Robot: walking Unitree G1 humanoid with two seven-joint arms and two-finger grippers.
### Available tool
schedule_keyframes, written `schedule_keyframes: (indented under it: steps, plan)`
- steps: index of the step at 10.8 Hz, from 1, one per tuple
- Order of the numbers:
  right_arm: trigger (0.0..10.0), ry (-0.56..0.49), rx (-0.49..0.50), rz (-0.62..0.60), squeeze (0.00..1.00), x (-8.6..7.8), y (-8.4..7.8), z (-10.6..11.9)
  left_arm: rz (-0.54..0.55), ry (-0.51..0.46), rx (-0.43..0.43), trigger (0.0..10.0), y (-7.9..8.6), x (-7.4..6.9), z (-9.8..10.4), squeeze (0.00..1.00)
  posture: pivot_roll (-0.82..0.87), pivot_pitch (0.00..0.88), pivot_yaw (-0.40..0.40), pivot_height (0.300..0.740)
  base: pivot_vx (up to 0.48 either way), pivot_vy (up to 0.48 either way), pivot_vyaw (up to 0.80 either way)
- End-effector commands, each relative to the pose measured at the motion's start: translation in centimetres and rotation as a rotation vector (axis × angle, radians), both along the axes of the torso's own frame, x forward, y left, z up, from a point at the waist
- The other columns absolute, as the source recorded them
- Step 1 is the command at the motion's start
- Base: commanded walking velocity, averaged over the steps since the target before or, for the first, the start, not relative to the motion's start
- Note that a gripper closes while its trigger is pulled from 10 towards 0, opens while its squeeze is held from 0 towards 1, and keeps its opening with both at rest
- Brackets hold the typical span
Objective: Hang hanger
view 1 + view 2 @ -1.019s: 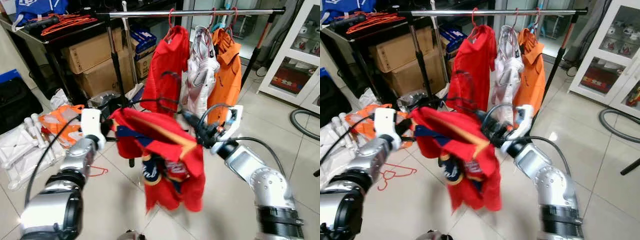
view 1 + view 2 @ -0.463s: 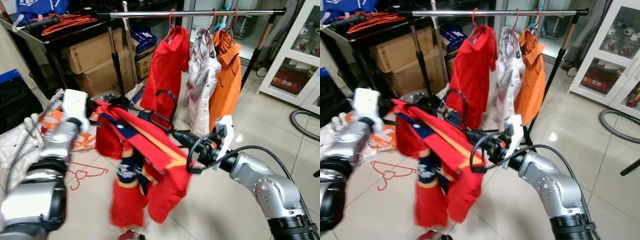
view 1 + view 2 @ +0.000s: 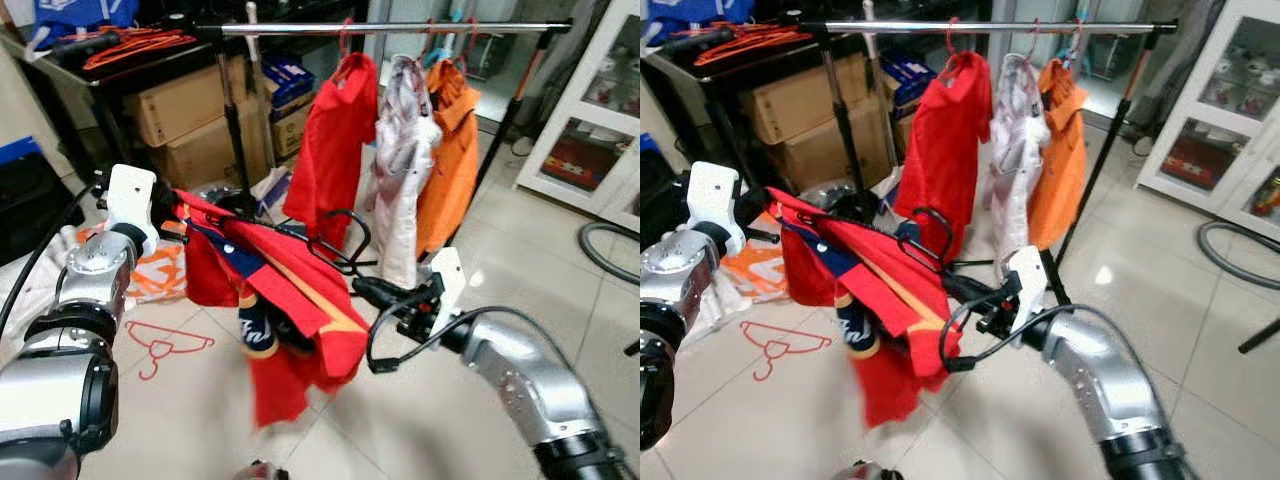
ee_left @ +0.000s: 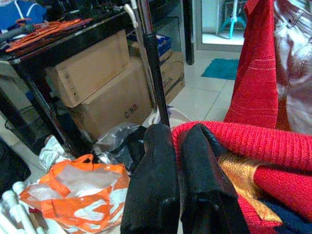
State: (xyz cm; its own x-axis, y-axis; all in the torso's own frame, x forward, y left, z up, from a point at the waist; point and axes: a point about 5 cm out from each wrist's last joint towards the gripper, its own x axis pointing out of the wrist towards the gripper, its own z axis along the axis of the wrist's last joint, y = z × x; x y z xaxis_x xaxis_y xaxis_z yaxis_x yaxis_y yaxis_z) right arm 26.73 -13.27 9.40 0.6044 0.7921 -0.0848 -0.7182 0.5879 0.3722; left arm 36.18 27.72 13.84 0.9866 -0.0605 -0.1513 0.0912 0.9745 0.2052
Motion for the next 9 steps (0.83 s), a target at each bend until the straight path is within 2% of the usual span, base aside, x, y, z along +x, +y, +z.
schedule_keyframes:
  steps: [1,2,3,4,5,6,7,8,9]
  plan:
    - [0.0,0.093,0.034,-0.148,0.00,-0.3,-3.6,-1.0,0.312,-0.119,-0.021,0.0,6.5,-1.5,3.6,0.00,-0.11,0.000,0.037,0.740,0.000,0.000,0.00]
    - [0.0,0.103,0.161,-0.188,0.00,0.1,-3.6,-0.1,0.364,-0.086,-0.036,0.0,7.4,-2.3,2.6,0.00,-0.11,0.000,0.040,0.740,0.000,0.000,0.00]
    - [0.0,0.110,0.262,-0.191,0.00,0.2,-3.9,0.7,0.478,-0.097,-0.061,0.0,9.3,-3.5,2.4,0.00,-0.12,0.000,0.038,0.740,0.000,0.000,0.00]
    - [0.0,0.114,0.207,-0.173,0.00,-0.2,-4.3,0.3,0.542,-0.152,-0.078,0.0,10.5,-4.0,3.5,0.00,-0.12,0.000,0.033,0.740,0.000,0.000,0.00]
    - [0.0,0.149,0.146,-0.209,0.00,-0.3,-5.4,-1.0,0.599,-0.187,-0.113,0.0,11.6,-4.7,4.1,0.00,-0.11,0.000,0.034,0.740,0.000,0.000,0.00]
    - [0.0,0.159,0.181,-0.267,0.00,0.1,-6.1,-1.0,0.582,-0.133,-0.110,0.0,11.1,-4.8,2.7,0.00,-0.11,0.000,0.035,0.740,0.000,0.000,0.00]
    - [0.0,0.156,0.256,-0.305,0.00,0.8,-5.9,-0.3,0.515,-0.056,-0.116,0.0,9.3,-4.5,0.3,0.00,-0.10,0.000,0.038,0.740,0.000,0.000,0.00]
    - [0.0,0.147,0.382,-0.275,0.00,1.2,-4.6,1.1,0.458,0.027,-0.137,0.0,7.1,-4.4,-2.5,0.00,-0.10,0.000,0.036,0.740,0.000,0.000,0.00]
    - [0.0,0.136,0.441,-0.225,0.00,1.3,-3.5,2.0,0.448,0.085,-0.180,0.0,5.9,-4.6,-4.4,0.00,-0.10,0.000,0.039,0.740,0.000,0.000,0.00]
